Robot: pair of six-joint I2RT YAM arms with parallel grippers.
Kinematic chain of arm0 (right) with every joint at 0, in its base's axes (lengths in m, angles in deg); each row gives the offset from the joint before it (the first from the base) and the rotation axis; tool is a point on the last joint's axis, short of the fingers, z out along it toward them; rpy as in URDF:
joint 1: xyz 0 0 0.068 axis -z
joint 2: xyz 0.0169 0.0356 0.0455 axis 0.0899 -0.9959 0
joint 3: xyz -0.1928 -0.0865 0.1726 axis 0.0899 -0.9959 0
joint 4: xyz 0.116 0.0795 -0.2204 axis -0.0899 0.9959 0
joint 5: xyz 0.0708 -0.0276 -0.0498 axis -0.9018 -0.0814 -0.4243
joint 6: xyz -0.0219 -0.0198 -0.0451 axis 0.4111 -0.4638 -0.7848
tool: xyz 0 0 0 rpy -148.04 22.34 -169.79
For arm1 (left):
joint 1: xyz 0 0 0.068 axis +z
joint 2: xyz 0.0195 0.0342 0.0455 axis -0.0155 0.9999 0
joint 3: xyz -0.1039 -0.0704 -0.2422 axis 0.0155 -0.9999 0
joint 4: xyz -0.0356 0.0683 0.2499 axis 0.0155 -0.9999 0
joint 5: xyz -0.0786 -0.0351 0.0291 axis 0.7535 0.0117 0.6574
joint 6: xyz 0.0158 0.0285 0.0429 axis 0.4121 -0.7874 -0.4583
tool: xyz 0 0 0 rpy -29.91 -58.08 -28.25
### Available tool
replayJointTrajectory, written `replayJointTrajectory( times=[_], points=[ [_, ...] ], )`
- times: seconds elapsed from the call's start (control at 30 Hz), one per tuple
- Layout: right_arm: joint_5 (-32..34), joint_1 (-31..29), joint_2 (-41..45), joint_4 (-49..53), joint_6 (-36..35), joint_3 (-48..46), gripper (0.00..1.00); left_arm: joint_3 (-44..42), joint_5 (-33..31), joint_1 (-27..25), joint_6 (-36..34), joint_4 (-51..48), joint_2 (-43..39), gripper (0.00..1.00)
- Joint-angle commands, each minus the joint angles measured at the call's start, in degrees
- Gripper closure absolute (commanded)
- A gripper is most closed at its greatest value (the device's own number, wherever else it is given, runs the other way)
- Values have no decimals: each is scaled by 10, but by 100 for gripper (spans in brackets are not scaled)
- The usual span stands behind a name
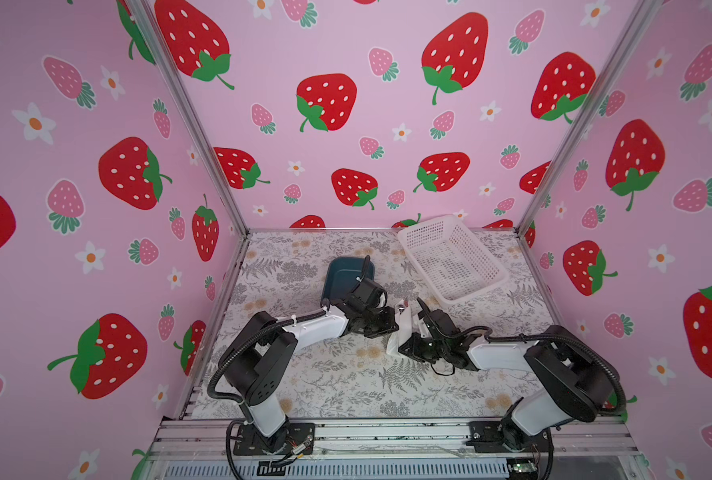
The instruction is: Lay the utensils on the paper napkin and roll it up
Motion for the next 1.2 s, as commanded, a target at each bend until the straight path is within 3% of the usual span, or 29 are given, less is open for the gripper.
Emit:
replayJointTrajectory(
  times=[0.0,0.47,0.87,1.17],
  points=[
    [17,-4,-3,21,0,-1,88,27,27,-4,29,-15,18,100],
    [13,-3,7,22,-1,5,87,60,15,-5,67,-15,51,97],
    [37,14,79,36,4,-24,85,61,-2,-5,70,-21,58,97],
    [24,19,35,34,-11,-24,87,71,7,-5,81,-13,62,96]
  ],
)
